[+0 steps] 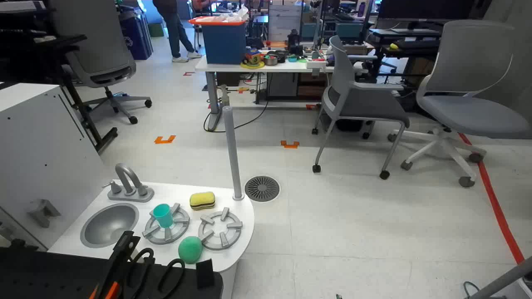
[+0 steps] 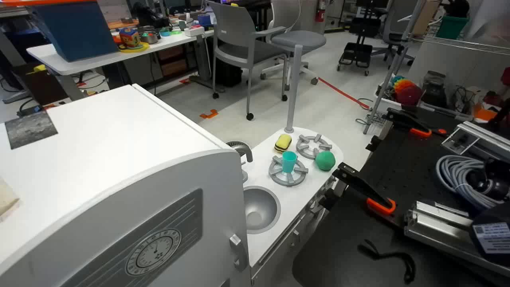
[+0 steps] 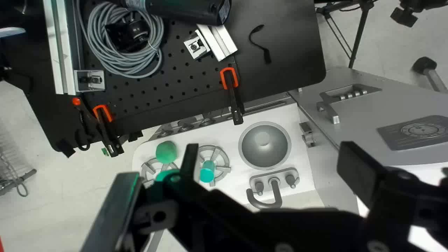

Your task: Move the tap nozzle to the left

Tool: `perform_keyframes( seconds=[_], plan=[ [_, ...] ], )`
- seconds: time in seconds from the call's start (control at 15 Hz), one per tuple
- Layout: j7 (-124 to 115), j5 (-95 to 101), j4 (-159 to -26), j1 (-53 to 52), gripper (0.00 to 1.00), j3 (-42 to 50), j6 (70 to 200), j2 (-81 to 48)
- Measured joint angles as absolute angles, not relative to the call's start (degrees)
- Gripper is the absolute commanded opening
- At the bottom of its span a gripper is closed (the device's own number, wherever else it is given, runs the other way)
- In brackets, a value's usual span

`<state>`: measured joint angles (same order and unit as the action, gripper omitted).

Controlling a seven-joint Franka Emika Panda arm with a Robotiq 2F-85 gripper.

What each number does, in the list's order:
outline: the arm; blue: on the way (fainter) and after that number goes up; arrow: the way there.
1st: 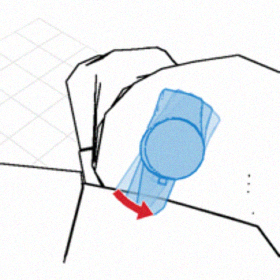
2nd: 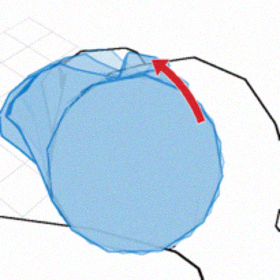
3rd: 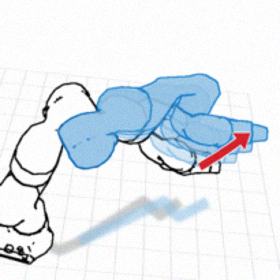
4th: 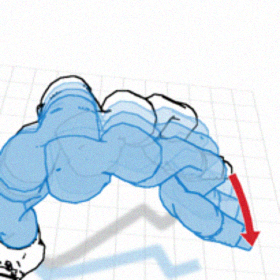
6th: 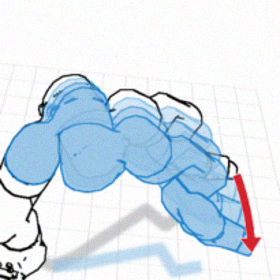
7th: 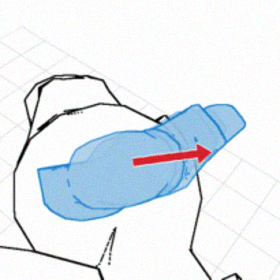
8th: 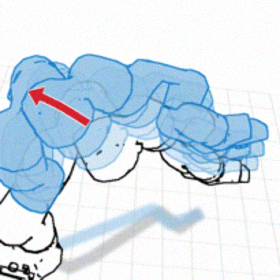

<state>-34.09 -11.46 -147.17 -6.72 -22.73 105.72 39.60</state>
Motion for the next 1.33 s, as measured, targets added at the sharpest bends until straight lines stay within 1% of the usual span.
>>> perform_keyframes(
  seconds=[0.33,0.53,0.8,1.13,1.33],
  plan=[
    [-34.1,-10.7,-147.2,-6.6,1.00,-22.7,106.4,39.1],
    [-34.1,-7.2,-146.7,-5.0,1.00,-22.7,112.6,35.2],
    [-34.3,1.3,-144.0,1.1,1.00,-23.2,123.7,22.6],
    [-39.6,13.1,-137.0,8.1,1.00,-24.3,130.2,3.6],
    [-45.4,22.9,-131.9,4.1,1.00,-18.6,132.1,-8.1]
  ],
)
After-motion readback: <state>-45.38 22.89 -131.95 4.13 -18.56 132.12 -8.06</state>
